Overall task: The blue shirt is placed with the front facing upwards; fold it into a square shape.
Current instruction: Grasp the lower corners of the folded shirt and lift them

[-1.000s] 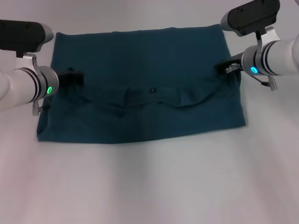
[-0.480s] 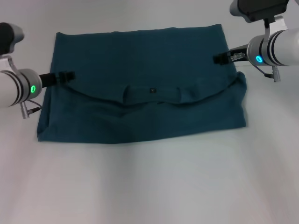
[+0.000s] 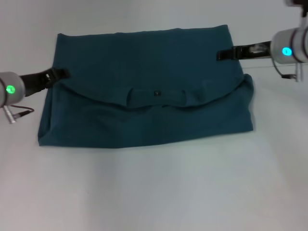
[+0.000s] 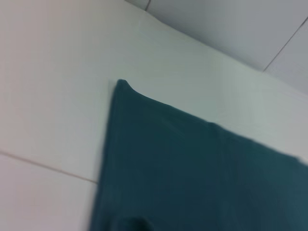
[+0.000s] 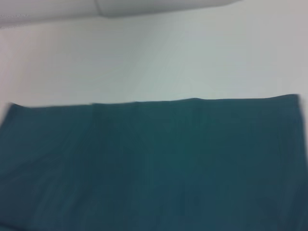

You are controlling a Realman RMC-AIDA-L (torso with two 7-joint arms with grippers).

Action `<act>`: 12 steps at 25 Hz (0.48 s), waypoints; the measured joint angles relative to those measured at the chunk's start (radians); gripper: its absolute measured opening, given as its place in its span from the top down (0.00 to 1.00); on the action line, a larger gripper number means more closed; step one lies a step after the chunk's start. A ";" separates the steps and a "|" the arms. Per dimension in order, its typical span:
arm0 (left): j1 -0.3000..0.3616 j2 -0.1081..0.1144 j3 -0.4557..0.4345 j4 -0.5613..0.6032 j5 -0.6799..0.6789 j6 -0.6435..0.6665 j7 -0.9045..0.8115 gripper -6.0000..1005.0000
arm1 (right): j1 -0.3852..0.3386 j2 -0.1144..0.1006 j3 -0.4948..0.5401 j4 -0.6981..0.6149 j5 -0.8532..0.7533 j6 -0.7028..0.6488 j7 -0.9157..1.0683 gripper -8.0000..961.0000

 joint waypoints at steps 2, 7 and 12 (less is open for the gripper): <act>0.028 0.012 -0.037 0.032 -0.062 0.089 0.002 0.36 | -0.055 -0.004 0.011 -0.067 0.092 -0.080 -0.025 0.13; 0.086 0.042 -0.161 0.042 -0.183 0.271 0.015 0.36 | -0.179 -0.031 0.063 -0.120 0.336 -0.272 -0.085 0.13; 0.147 0.044 -0.264 0.039 -0.240 0.394 0.053 0.36 | -0.284 -0.049 0.159 -0.069 0.544 -0.444 -0.177 0.13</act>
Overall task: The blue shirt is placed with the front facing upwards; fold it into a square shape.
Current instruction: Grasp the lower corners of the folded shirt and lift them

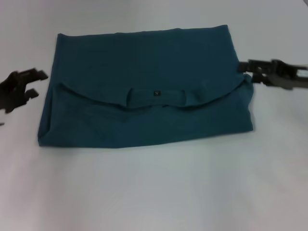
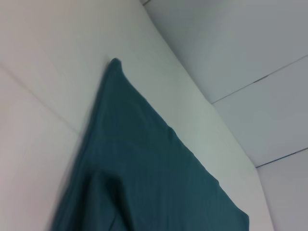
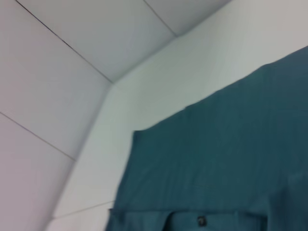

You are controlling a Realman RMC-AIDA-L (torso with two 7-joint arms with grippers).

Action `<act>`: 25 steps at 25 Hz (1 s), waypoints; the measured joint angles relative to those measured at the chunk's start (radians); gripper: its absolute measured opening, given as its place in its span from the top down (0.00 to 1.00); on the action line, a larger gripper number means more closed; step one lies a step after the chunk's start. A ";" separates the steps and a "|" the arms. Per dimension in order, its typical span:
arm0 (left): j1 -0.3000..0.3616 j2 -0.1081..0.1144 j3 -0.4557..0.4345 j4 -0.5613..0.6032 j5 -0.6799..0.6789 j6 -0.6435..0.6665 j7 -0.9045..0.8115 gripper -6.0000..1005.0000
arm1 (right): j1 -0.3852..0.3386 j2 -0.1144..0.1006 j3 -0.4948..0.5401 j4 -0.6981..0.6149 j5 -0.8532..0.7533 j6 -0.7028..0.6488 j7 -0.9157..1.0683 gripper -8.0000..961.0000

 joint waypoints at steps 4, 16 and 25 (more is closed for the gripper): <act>0.048 -0.003 -0.029 -0.012 -0.002 0.044 0.019 0.36 | -0.062 -0.001 0.051 0.061 0.067 -0.090 -0.076 0.13; 0.067 -0.011 -0.018 -0.090 0.004 -0.029 0.329 0.37 | -0.109 0.005 0.116 0.144 0.076 -0.168 -0.207 0.13; 0.063 -0.020 0.042 -0.143 0.025 -0.119 0.387 0.37 | -0.112 0.000 0.117 0.145 0.077 -0.155 -0.210 0.13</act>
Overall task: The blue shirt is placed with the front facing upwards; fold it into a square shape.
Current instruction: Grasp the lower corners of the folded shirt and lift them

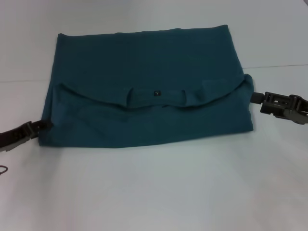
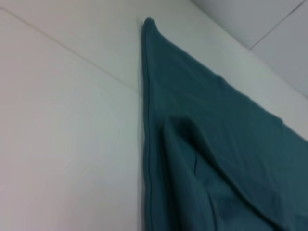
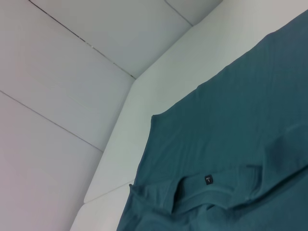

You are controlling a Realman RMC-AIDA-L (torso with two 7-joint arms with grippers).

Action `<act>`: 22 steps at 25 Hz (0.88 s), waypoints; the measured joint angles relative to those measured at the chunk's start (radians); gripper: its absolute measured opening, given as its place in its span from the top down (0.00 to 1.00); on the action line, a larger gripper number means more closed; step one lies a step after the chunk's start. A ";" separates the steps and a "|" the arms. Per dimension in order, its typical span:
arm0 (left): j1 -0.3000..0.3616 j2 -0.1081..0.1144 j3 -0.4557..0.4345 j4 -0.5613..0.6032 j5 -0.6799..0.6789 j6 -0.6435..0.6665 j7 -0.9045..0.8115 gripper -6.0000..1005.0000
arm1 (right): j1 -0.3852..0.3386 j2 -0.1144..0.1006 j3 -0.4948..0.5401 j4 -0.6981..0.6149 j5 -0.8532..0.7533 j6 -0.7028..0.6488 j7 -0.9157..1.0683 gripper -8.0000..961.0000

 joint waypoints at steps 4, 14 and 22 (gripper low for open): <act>-0.007 -0.003 0.027 -0.007 0.008 -0.016 0.001 0.37 | -0.002 0.000 0.000 0.004 0.001 0.006 0.000 0.13; -0.012 -0.012 0.035 -0.008 0.019 -0.021 0.002 0.38 | -0.008 -0.002 0.015 0.011 0.001 0.008 -0.001 0.13; -0.039 -0.022 0.062 -0.009 0.020 -0.022 -0.003 0.38 | -0.015 0.001 0.025 0.018 0.003 0.000 -0.012 0.13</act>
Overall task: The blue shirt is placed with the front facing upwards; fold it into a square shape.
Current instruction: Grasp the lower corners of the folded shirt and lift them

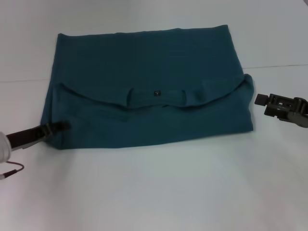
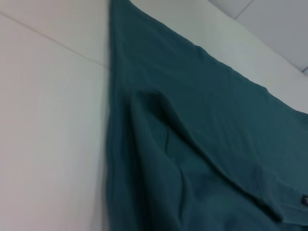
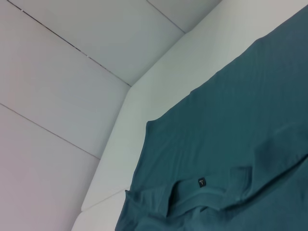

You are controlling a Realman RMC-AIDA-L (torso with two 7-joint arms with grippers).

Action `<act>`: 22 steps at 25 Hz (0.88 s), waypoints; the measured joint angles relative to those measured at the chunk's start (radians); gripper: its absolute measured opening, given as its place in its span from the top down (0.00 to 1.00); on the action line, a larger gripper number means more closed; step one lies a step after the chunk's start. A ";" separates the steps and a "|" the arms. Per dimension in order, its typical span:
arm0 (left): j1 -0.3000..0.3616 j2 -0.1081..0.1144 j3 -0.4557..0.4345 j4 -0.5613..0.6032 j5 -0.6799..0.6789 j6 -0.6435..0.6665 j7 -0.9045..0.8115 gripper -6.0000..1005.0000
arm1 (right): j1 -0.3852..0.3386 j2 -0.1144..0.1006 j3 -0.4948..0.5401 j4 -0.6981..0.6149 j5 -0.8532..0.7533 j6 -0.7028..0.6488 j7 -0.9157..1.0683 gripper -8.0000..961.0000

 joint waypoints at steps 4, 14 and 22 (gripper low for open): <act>-0.007 0.000 0.012 0.000 0.001 -0.005 -0.005 0.38 | -0.001 -0.003 0.001 0.008 0.001 -0.001 -0.001 0.13; 0.017 0.000 0.003 0.030 -0.004 -0.013 -0.022 0.39 | -0.002 -0.002 0.004 0.007 0.002 -0.003 -0.001 0.13; 0.032 0.002 0.003 0.047 0.008 -0.013 -0.036 0.39 | -0.002 -0.002 0.004 0.007 0.002 0.002 -0.004 0.13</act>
